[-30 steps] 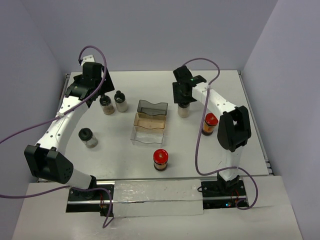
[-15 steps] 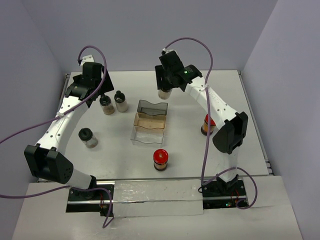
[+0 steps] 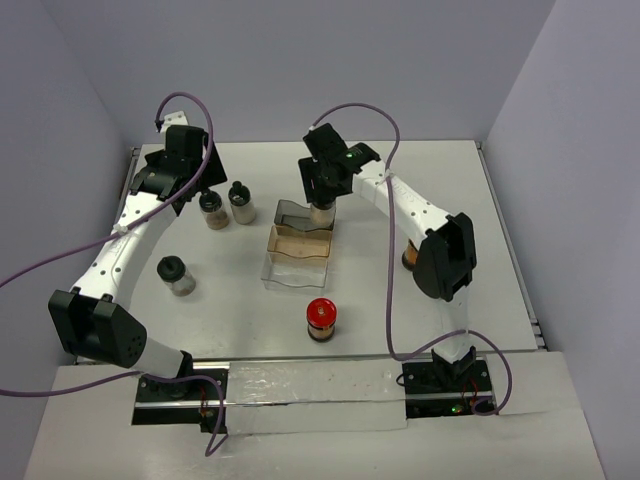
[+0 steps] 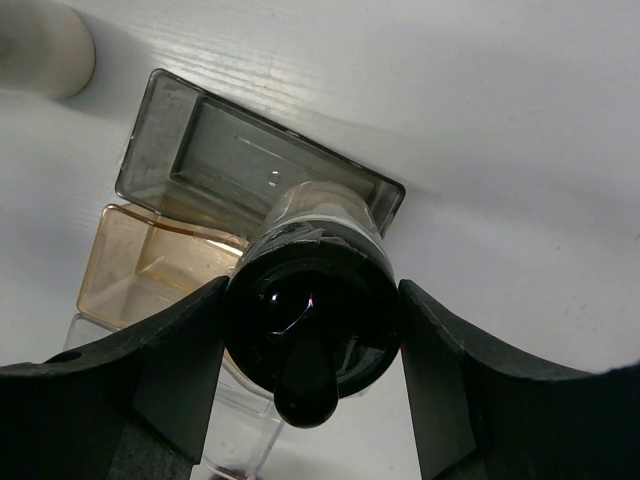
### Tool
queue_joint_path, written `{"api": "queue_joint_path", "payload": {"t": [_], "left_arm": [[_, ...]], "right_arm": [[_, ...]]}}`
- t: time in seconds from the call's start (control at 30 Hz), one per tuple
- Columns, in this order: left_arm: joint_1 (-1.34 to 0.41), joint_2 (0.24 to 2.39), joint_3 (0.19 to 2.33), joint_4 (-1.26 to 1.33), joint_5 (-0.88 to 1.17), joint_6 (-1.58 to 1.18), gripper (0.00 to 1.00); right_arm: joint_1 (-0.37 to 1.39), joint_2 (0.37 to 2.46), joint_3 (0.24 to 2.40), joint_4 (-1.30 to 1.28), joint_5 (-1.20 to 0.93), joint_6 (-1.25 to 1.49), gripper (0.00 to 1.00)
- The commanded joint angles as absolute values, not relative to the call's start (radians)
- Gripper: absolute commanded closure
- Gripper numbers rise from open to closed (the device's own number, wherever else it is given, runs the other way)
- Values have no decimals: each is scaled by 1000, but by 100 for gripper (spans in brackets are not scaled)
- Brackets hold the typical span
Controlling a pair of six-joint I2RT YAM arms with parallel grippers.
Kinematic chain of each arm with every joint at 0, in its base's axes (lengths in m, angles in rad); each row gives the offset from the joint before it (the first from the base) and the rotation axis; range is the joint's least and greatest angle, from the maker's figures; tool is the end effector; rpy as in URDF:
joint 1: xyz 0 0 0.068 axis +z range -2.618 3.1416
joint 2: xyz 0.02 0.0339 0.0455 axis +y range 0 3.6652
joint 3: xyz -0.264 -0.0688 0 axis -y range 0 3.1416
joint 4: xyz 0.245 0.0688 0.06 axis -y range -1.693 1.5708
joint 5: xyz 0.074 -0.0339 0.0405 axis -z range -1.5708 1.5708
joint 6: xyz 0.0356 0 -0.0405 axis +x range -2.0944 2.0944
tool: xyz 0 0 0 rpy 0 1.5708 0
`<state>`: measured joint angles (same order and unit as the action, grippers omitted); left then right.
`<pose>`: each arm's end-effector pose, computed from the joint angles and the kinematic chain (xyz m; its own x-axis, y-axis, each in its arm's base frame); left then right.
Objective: Organize the condiment bottles
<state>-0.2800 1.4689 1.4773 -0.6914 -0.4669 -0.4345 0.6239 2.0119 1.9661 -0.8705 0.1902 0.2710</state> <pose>0.3117 -0.0729 0.3714 -0.5128 -0.2437 -0.8232 -0.3359 0.9394 -0.0688 0.3663 0.2554 0.3145 -0.7490 -0.2152 -0.6267 -0.2904 0.9567 0.0184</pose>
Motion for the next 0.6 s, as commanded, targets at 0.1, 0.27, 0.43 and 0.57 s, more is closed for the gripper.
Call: {"api": "queue_joint_path", "payload": {"t": [0.1,0.27,0.43,0.57], "left_arm": [[-282,1444,1493,-699,-492,-443,1],[-282,1446,1492,-700,-488,-449,1],[-282,1446,1487,-694,-485,-446,0],[-282,1453,1494,-698,-483,-445,1]], "right_arm": [[623,2044,1952,-801,181,270,52],[623,2069,1932,-786,192,270,51],[623,2091,1920,-782,195,270,47],[623,2111,1922,-782,192,270,42]]}}
